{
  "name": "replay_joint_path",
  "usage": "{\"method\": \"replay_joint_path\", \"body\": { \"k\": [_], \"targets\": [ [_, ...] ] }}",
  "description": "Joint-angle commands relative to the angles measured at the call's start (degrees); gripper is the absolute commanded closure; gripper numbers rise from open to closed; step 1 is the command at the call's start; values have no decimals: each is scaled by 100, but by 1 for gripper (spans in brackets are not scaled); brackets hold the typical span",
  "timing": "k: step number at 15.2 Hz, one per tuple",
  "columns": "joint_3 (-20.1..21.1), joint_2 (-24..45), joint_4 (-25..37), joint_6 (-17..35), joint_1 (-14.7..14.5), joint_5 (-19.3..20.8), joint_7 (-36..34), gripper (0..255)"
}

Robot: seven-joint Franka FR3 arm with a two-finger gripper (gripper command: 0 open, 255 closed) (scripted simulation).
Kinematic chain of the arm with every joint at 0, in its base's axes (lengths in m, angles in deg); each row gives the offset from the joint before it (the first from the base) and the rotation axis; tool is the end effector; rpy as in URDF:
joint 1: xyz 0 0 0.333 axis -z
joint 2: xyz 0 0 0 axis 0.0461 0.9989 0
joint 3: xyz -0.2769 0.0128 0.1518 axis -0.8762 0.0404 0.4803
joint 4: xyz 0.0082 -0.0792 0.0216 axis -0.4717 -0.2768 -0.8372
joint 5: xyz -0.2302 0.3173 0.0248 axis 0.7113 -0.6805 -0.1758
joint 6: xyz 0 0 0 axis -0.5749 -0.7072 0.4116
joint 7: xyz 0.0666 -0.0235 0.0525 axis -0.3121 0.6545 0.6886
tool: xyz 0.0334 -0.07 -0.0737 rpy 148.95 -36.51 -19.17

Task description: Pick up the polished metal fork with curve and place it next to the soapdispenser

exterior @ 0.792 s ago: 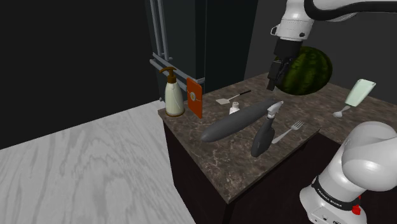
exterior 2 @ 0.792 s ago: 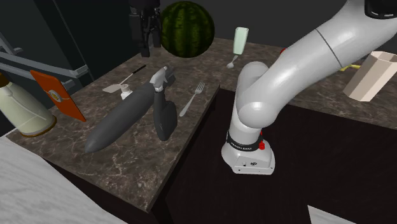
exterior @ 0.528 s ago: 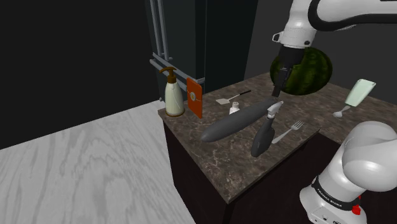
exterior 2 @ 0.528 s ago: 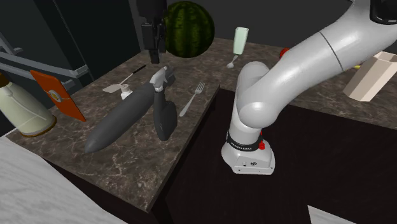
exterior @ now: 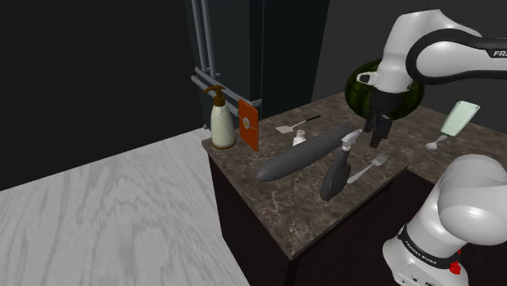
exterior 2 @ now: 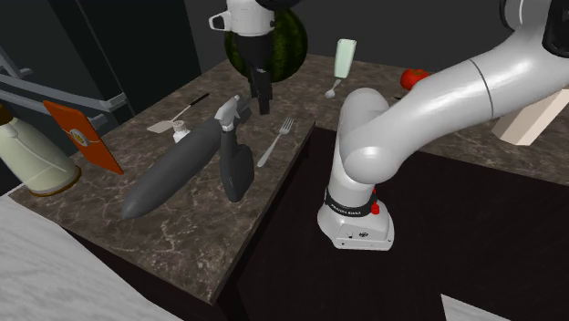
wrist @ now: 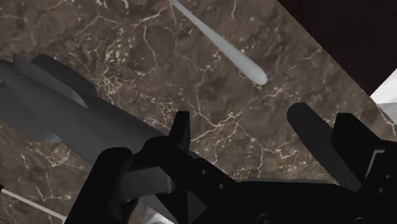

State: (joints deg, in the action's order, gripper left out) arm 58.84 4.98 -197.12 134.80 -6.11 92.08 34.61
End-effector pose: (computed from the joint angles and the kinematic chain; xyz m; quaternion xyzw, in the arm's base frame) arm 0.2583 -0.0660 0.4868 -0.9608 -0.2759 0.0087 0.0256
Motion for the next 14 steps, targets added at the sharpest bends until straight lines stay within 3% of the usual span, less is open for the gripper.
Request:
{"method": "replay_joint_path", "body": {
  "k": [1,6,11,14],
  "targets": [
    [-277,-226,-314,115,12,368,627,0],
    [-1142,-484,-943,609,159,1415,2157,0],
    [-2231,-223,-1259,1399,309,2601,3696,0],
    [-2517,-30,-1370,1738,340,2886,3896,0]
  ]
}}
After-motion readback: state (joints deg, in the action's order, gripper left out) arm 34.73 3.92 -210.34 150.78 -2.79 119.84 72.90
